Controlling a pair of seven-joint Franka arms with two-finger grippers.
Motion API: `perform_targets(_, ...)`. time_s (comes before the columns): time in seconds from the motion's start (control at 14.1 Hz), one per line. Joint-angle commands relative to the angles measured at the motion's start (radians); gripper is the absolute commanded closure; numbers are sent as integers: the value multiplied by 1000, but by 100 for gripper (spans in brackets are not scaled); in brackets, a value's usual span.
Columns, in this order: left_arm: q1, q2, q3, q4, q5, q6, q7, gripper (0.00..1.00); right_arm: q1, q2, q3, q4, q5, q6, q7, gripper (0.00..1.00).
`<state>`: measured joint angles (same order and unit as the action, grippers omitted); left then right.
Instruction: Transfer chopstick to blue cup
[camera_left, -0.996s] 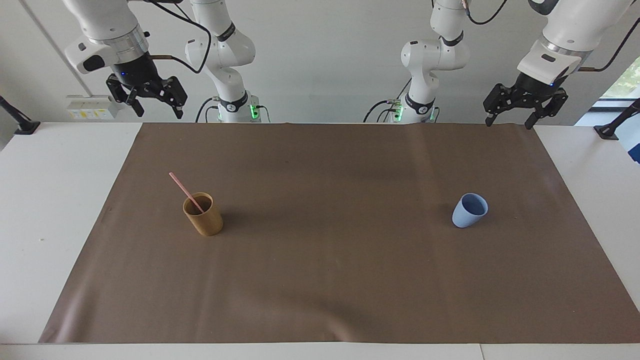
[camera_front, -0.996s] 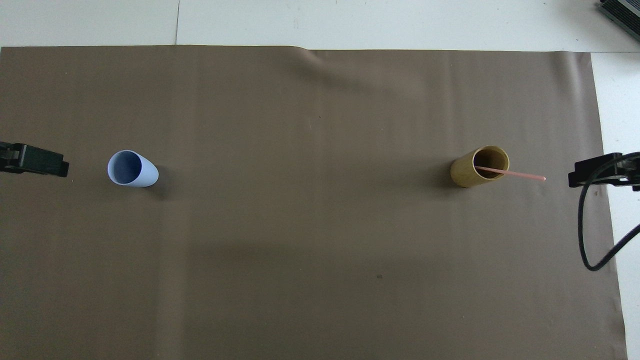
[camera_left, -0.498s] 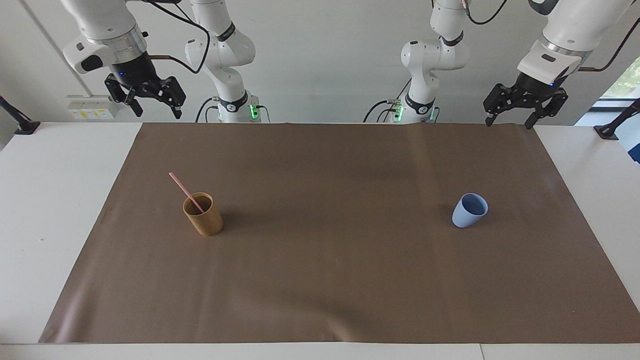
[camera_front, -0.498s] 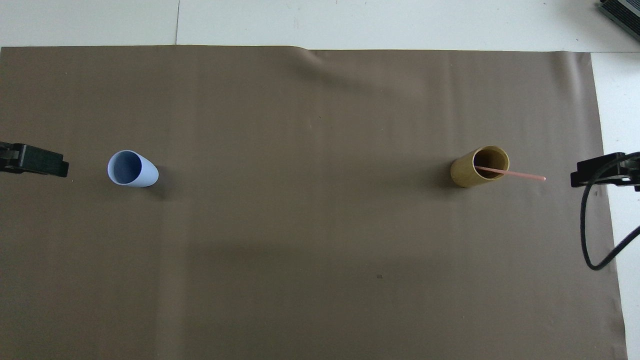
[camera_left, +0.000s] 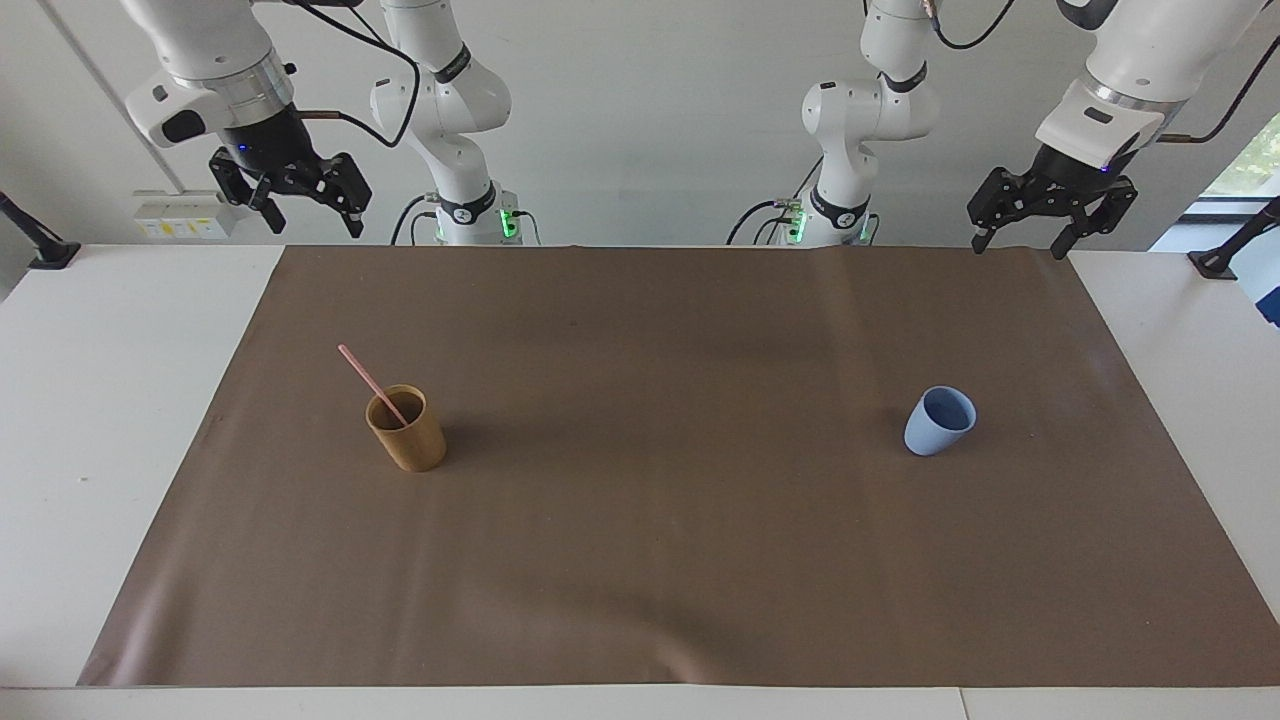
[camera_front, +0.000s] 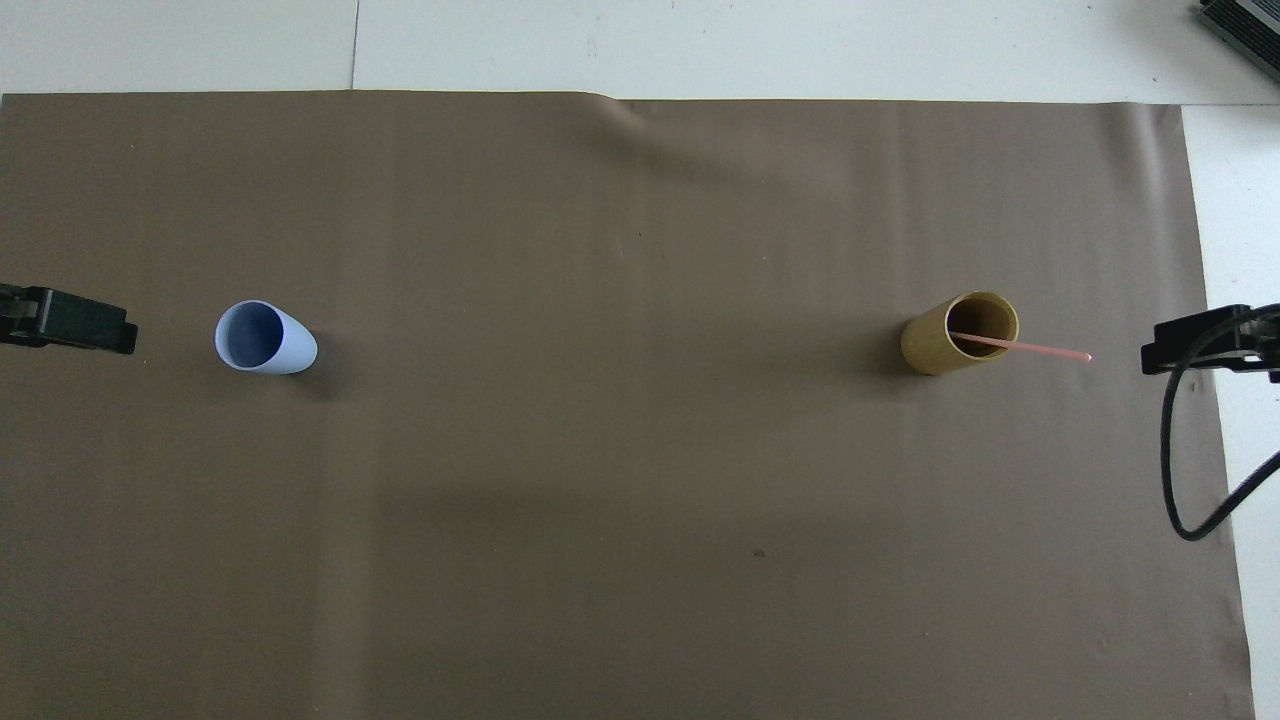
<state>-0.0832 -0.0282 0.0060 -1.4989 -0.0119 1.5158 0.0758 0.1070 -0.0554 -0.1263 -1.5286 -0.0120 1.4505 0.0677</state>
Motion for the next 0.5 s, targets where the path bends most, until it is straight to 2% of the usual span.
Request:
perform_targets(0.0, 10, -12, -1, -17, -13, 46, 2, 0, -10, -12, 4, -15, 7, 5, -17, 0)
perform_targets(0.21, 22, -4, -1, -30, -13, 52, 9, 0, -10, -14, 5, -15, 7, 5, -17, 0)
perform_targets(0.43, 57, 5, -1, -124, -16, 150, 36, 0, -12, -12, 4, -15, 7, 8, -14, 0)
